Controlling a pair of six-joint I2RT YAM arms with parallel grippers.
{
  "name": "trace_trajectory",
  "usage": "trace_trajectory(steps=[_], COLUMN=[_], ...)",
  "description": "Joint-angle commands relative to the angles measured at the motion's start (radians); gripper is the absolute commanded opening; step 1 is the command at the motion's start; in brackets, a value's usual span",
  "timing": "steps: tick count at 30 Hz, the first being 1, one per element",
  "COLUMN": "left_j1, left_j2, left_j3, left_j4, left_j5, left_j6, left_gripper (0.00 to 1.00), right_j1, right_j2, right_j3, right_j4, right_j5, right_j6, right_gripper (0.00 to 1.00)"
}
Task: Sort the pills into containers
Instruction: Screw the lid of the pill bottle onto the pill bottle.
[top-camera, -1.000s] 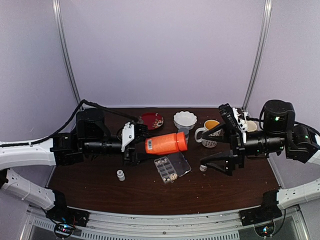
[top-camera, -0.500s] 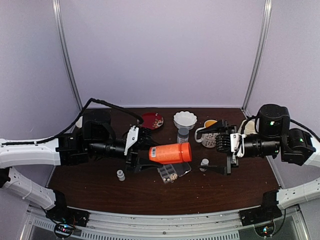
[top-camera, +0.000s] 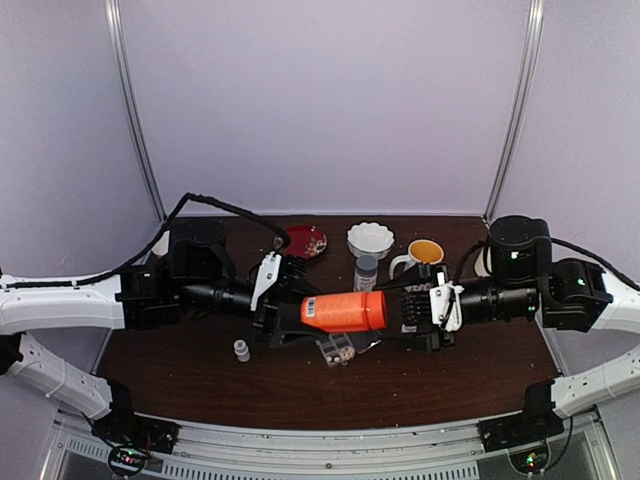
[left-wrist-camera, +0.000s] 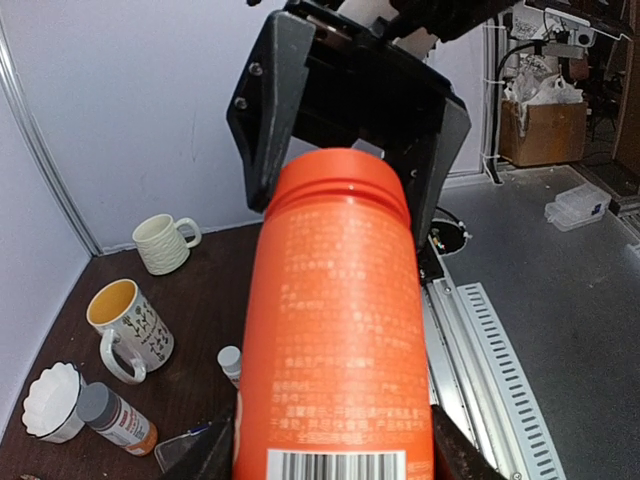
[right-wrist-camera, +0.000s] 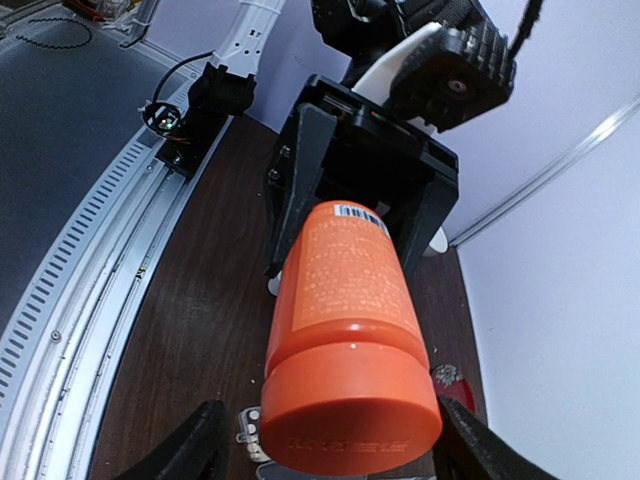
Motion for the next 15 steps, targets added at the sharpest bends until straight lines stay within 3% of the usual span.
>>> trace_trajectory(steps=[1, 6, 9, 12, 15], left_j1=[0.002, 0.003, 0.002, 0.003, 0.003], left_j2=[0.001, 0.006, 0.007, 0.007, 0.006], left_j3=[0.036, 0.036, 0.032, 0.029, 0.027], left_j4=[0.039, 0.039, 0.039, 0.039, 0.038], left_j5=[0.026, 0.031, 0.029, 0.023, 0.011], left_j6=[-0.011, -0.012, -0.011, -0.004, 0.010], left_gripper=[0.00, 0.00, 0.00, 0.00, 0.00], right_j1=[0.006, 0.006, 0.006, 0.006, 0.007], right_j2=[0.025, 0.034, 0.037, 0.045, 0.048], right_j3=[0.031, 0.028, 0.021, 0.021, 0.023], right_j4=[0.003, 0.015, 0.038, 0.056, 0.080], right_j5=[0.010, 0.008, 0.015, 0.018, 0.003], right_j6=[0.013, 0.039, 0.086, 0.172, 0.378], right_gripper=[0.60, 0.49, 0.30, 0.26, 0.23])
